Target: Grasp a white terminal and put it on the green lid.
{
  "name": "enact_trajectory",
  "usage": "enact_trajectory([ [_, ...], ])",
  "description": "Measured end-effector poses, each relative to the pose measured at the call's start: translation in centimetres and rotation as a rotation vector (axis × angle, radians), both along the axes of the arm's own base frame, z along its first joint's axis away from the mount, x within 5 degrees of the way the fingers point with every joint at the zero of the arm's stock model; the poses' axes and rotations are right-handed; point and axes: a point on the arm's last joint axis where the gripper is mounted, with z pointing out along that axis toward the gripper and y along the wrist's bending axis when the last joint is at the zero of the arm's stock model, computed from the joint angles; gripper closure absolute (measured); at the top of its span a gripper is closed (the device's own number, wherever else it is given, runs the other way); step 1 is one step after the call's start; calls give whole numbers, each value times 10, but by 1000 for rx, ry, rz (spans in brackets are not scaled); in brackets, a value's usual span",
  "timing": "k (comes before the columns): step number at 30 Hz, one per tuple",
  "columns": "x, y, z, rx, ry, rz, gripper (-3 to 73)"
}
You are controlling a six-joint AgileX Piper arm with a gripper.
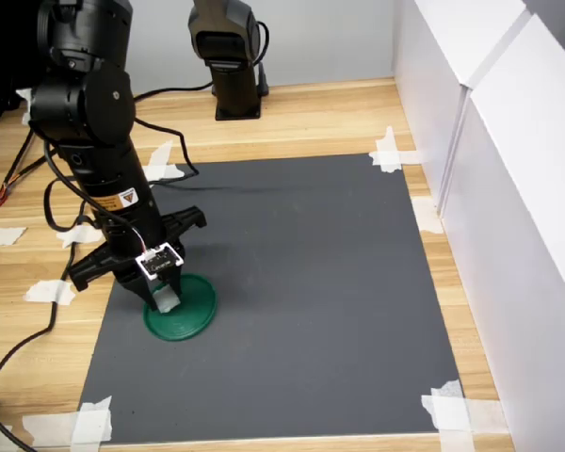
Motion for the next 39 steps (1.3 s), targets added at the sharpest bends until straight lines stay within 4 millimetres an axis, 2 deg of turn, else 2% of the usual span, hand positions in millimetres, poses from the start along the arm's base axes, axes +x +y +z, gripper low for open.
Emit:
enact_trajectory([
  [6, 0, 1, 0, -2, 0, 20, 424],
  [13, 2, 12, -5, -10, 20, 54, 424],
  [27, 1, 11, -8, -17, 41, 47, 420],
  [31, 1, 11, -8, -12, 41, 44, 338],
  [35, 1, 13, -5, 7, 31, 33, 213],
  [39, -2, 13, 11, 9, -16, 21, 166],
])
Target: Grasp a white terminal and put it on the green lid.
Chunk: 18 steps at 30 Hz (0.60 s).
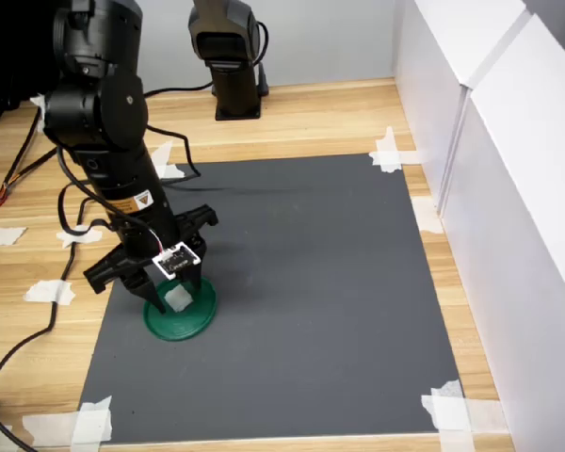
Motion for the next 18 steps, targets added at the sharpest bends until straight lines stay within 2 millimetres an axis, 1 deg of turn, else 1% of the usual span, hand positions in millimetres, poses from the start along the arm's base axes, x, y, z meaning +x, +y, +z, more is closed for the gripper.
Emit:
enact_trajectory([
  [2, -4, 1, 16, 14, -42, -34, 160],
  [6, -17, 3, 55, 65, -143, -146, 160],
  [8, -28, 4, 78, 99, -195, -208, 175],
  [10, -41, 6, 94, 127, -239, -253, 211],
  [13, -68, 10, 111, 166, -287, -309, 303],
  [16, -96, 14, 116, 194, -322, -349, 444],
  [18, -115, 16, 112, 212, -339, -373, 561],
])
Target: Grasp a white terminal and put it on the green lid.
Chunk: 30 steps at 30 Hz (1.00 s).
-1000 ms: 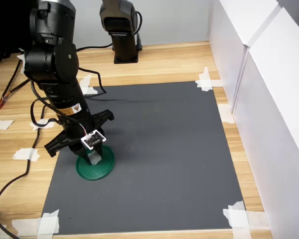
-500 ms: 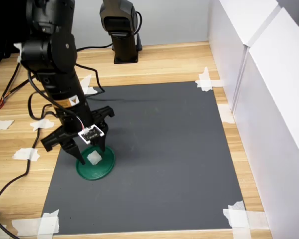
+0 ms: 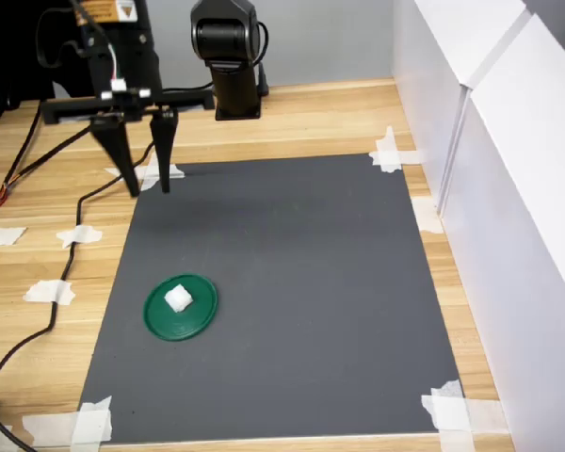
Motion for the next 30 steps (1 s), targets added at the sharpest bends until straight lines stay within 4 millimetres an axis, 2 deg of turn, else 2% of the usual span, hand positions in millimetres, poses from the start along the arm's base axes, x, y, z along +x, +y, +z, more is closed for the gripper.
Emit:
enact_trajectory([
  [2, -18, 3, -2, 20, -26, -17, 654],
  [4, -36, 6, -1, 44, -65, -31, 691],
  [8, -69, 12, -1, 76, -121, -40, 707],
  [13, -99, 16, -15, 79, -167, -49, 711],
  [20, -129, 21, -38, 126, -228, -85, 711],
  [30, -159, 25, -62, 132, -263, -89, 711],
])
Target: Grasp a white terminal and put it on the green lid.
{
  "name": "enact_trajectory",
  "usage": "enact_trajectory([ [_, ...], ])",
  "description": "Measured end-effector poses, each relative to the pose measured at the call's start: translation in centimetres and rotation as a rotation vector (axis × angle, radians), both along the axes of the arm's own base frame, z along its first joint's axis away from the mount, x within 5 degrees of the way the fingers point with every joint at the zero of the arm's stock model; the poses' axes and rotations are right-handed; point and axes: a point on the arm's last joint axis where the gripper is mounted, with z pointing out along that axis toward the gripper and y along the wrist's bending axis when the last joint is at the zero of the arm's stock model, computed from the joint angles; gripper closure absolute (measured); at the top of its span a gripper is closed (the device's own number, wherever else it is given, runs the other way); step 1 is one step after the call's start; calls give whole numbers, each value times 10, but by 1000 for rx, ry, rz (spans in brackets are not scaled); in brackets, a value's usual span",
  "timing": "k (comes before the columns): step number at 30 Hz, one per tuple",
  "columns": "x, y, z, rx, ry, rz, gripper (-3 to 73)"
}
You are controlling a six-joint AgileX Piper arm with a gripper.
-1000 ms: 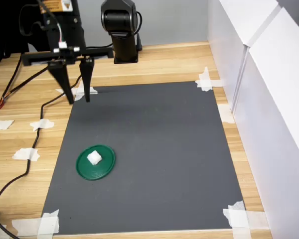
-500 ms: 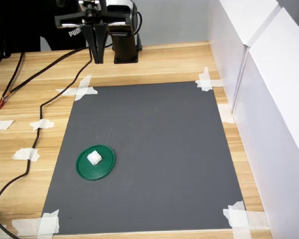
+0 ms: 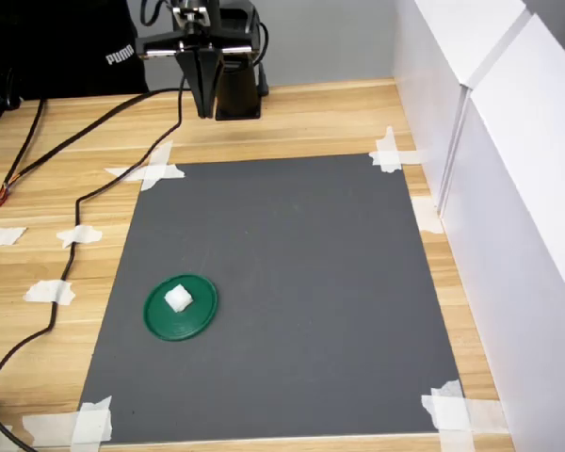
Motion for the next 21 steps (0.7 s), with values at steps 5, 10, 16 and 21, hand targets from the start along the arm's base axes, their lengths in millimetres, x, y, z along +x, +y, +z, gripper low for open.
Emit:
enact_trajectory([
  [5, -22, 3, -14, -9, -67, 0, 711],
  [10, -35, 5, -34, -11, -81, 0, 711],
  [16, -44, 6, -42, -19, -132, 2, 711],
  [21, -51, 7, -38, -29, -201, 2, 711],
])
